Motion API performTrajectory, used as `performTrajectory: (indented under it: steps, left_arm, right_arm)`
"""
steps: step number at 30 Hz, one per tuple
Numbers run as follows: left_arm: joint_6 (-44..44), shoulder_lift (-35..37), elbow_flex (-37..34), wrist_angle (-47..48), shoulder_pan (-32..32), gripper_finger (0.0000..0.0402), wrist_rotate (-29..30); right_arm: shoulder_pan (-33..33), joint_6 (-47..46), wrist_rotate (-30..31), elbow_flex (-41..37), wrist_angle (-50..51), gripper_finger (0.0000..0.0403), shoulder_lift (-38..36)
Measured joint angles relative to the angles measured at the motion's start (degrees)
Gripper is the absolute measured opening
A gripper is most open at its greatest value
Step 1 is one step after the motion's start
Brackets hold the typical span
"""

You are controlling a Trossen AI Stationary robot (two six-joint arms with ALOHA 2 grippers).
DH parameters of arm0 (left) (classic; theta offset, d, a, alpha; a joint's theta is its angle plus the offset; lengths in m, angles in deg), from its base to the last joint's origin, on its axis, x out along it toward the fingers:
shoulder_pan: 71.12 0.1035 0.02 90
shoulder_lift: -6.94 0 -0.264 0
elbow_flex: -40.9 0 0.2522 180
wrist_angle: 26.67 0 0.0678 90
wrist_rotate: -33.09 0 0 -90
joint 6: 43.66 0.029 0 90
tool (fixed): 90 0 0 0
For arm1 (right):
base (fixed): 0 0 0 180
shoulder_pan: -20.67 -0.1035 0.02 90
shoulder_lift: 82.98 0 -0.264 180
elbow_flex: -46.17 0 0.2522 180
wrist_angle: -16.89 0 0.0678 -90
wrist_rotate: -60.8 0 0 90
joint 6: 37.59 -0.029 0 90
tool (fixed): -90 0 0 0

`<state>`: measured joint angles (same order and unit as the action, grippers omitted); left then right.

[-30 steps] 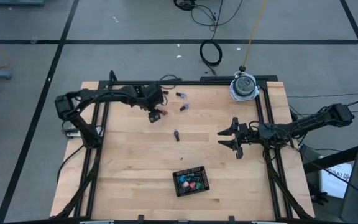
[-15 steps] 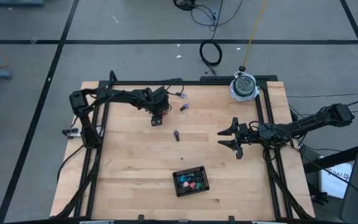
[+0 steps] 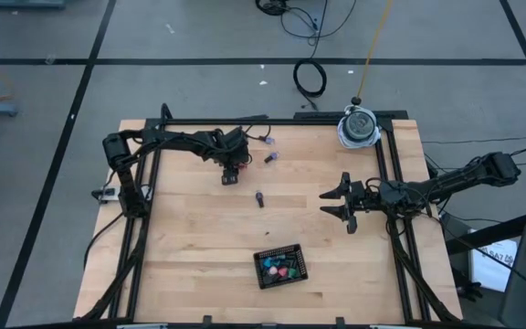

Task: Pick & Place Nail Polish
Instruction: Put the red nail polish bottle into the black bin

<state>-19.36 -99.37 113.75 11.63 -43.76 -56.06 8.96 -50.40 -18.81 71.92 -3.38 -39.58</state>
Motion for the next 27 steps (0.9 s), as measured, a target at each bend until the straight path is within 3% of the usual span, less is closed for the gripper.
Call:
performTrajectory:
  steps: [6, 14, 27]
  left_arm:
    - [-1.0, -0.1, -0.1, 0.4, -0.1, 0.0151, -3.3]
    - [-9.8, -0.1, -0.1, -0.5, -0.4, 0.0041, -2.8]
    - [-12.6, 1.8, -0.4, -0.6, -4.2, 0.0036, -3.8]
  right_arm:
    - [0.0, 0.0, 0.0, 0.0, 0.0, 0.0169, 0.0]
    - [0.0, 0.0, 0.0, 0.0, 0.0, 0.0169, 0.0]
    - [0.0, 0.0, 0.0, 0.0, 0.0, 0.0169, 0.0]
